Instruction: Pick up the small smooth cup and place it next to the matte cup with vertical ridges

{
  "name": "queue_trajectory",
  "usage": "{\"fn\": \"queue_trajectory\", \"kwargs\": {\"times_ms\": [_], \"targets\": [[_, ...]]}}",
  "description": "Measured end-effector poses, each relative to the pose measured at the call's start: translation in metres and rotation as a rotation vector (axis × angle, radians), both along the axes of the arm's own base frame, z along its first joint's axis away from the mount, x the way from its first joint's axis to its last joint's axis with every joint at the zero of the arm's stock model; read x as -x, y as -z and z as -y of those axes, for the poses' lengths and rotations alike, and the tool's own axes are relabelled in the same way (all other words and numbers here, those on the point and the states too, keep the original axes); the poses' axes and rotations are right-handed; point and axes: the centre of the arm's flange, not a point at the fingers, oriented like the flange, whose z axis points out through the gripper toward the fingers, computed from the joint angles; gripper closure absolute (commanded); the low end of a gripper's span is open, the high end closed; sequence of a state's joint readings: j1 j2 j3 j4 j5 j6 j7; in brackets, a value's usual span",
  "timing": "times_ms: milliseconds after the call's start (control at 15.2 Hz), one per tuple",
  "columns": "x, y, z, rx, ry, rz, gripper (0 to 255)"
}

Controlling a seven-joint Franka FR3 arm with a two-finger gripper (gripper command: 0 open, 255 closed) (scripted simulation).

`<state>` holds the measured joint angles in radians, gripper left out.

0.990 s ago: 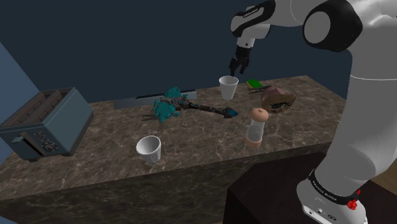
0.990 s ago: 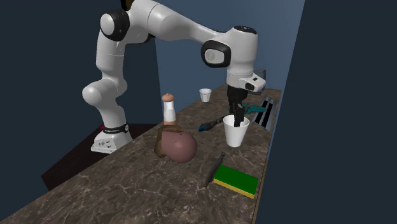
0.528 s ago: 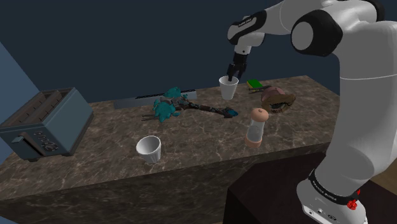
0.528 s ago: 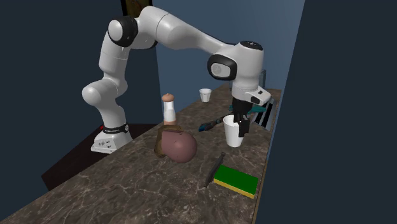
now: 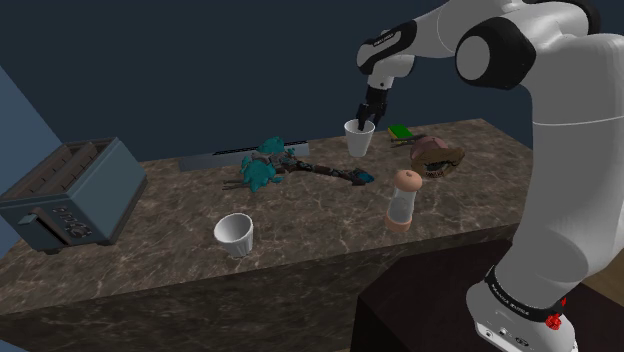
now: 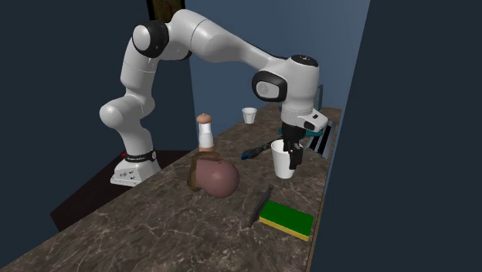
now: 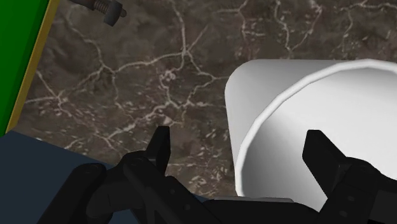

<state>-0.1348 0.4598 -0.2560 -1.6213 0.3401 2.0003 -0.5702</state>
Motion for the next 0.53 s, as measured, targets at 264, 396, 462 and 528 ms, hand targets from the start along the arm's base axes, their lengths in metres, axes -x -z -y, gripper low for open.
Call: {"fn": "queue_trajectory", "kwargs": {"times_ms": [264, 396, 462, 528], "targets": [[0.0, 0.0, 0.0, 0.0, 0.0, 0.0, 255], [0.0, -0.0001, 0.0001, 0.0, 0.0, 0.0, 255], [0.0, -0.0005, 0.0003, 0.0, 0.0, 0.001, 255], [0.0, -0.0006, 0.0003, 0.0, 0.0, 0.001, 255]]}}
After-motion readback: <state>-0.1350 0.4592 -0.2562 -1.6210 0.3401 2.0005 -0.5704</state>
